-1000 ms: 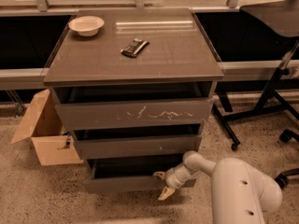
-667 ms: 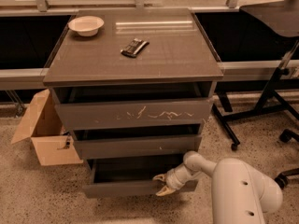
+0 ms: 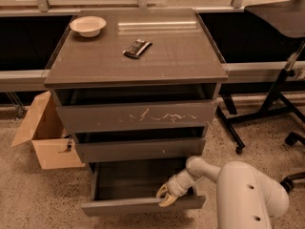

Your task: Open bottom drawer

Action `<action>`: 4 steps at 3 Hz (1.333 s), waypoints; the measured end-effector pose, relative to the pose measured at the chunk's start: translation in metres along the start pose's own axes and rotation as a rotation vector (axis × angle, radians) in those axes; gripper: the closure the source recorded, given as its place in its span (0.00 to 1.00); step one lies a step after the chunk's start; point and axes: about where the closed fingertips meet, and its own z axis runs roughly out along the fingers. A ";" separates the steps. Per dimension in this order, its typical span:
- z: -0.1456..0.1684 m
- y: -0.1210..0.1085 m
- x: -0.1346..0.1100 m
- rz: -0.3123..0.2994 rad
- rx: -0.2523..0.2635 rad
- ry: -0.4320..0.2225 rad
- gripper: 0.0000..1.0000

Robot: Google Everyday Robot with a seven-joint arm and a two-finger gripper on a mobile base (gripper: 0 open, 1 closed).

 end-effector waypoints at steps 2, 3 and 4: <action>0.001 0.003 -0.001 0.000 0.000 0.000 0.59; 0.001 0.003 -0.001 0.000 0.000 0.000 0.35; 0.001 0.003 -0.001 0.000 0.000 0.000 0.13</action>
Offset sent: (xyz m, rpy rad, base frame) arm -0.0030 -0.0001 0.0001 0.0000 0.0001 0.0000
